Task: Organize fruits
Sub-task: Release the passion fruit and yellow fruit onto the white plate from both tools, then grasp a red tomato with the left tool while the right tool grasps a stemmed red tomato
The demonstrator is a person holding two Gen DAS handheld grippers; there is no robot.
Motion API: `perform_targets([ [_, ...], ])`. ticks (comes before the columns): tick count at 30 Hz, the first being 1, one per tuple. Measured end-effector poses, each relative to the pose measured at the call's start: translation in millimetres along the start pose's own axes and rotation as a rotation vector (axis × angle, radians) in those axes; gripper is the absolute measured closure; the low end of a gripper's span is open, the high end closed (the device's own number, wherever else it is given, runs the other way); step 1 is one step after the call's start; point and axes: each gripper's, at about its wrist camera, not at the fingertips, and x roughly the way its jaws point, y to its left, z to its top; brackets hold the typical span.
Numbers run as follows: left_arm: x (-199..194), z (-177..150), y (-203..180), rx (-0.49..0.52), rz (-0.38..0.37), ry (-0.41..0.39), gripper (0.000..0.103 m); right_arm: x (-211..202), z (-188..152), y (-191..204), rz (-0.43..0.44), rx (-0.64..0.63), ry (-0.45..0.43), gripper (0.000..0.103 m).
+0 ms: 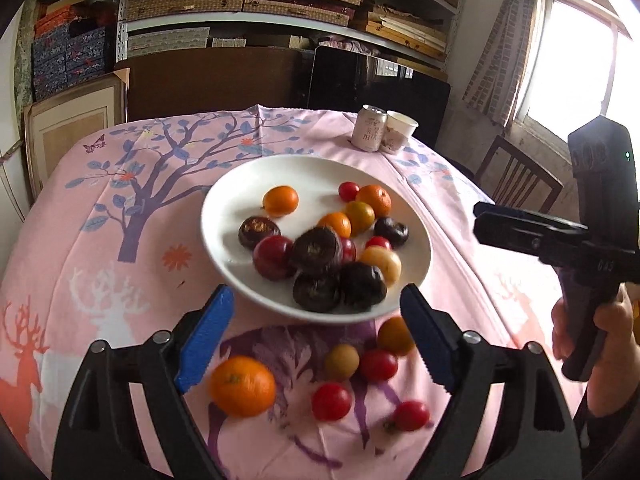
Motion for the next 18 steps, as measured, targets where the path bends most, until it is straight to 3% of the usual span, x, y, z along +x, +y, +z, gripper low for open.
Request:
perform_targets([
  [5, -19.5, -58.3, -7.0, 0.114, 0.061, 0.085, 0.020, -4.1, -58.0, 23.2, 0.086, -0.045, 0.112, 0.003],
  [12, -21.3, -92.6, 8.0, 0.075, 0.086, 0.151, 0.020, 38.5, -102.2, 76.1, 0.023, -0.226, 0.249, 0.006],
  [14, -20.1, -95.9, 8.1, 0.075, 0.089, 0.161, 0.020, 52.6, -103.6, 78.7, 0.015, -0.226, 0.305, 0.036],
  [15, -19.0, -97.3, 6.0, 0.086, 0.097, 0.163, 0.020, 49.4, -101.1, 80.3, 0.018, -0.231, 0.280, 0.048],
  [16, -18.3, -98.0, 4.0, 0.096, 0.101, 0.164, 0.020, 48.4, -101.4, 81.3, 0.041, -0.225, 0.285, 0.071],
  [18, -16.4, -98.2, -1.0, 0.116, 0.107, 0.165, 0.020, 48.0, -103.2, 83.4, 0.042, -0.230, 0.305, 0.069],
])
